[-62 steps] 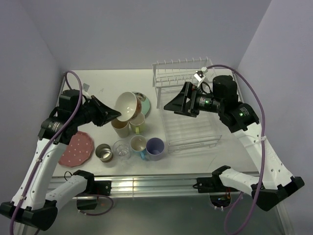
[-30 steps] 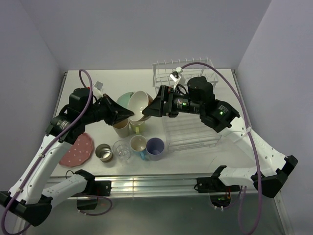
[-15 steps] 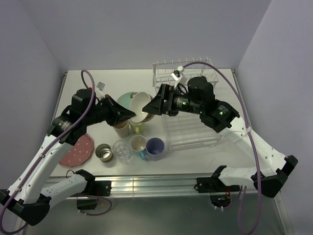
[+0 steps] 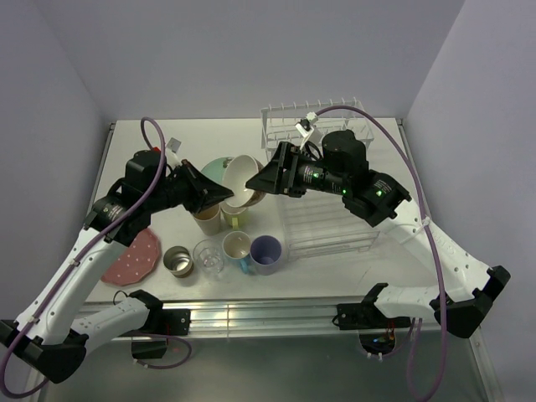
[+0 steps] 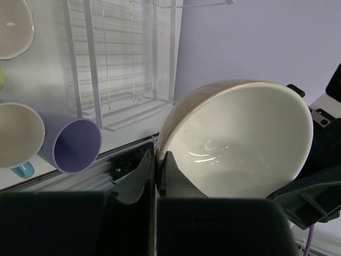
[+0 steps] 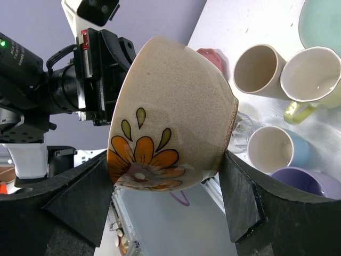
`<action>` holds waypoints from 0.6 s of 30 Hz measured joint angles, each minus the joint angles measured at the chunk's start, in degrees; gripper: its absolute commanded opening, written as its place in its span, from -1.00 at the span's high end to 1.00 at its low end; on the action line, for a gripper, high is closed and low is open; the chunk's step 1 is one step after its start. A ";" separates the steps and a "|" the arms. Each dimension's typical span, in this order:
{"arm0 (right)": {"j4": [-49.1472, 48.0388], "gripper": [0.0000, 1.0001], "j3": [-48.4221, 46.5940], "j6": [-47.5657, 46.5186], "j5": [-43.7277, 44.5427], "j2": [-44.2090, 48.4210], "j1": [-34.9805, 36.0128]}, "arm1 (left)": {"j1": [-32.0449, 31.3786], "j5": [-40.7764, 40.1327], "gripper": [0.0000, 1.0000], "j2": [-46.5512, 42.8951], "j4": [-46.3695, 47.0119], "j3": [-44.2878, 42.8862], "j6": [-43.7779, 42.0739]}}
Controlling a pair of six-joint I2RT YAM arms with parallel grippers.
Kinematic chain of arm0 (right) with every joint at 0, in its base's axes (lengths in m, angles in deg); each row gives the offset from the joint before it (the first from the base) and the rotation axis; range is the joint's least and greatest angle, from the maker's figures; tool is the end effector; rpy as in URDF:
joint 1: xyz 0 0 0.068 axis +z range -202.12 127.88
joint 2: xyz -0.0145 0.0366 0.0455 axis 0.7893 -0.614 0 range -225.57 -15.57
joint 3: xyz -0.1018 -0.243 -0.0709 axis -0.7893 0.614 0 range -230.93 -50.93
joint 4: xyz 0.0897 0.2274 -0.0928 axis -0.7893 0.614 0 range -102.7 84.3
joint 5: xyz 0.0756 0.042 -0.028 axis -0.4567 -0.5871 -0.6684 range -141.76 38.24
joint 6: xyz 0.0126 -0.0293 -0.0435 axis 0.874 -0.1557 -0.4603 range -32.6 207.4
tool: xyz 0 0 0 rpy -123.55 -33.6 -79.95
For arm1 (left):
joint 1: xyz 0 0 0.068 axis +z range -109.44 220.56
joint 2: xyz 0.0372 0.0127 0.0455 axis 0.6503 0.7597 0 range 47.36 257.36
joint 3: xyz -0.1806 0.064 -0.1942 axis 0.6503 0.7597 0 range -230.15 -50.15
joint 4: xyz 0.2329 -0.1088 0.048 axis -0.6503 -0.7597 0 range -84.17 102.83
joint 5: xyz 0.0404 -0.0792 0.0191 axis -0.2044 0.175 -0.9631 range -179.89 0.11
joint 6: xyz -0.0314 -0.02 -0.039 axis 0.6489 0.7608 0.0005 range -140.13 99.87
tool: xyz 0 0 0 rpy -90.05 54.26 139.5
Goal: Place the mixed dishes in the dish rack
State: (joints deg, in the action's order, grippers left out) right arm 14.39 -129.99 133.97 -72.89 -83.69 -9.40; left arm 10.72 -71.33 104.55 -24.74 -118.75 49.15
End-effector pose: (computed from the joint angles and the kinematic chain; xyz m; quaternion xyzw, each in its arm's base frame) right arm 0.1776 0.1816 0.4341 -0.0837 0.7891 0.5193 0.3173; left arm 0.1696 -0.1105 0.3952 -0.2023 0.8173 -0.4860 0.2343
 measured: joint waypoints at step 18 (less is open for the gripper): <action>-0.42 1.00 3.58 0.07 -0.09 2.05 0.07 | -0.61 1.27 -0.98 0.46 5.95 0.90 0.17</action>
State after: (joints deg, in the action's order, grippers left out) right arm 13.98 -126.41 134.04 -72.97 -81.63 -9.34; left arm 10.11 -70.06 105.01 -18.79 -117.85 49.32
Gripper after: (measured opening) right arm 0.784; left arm 0.811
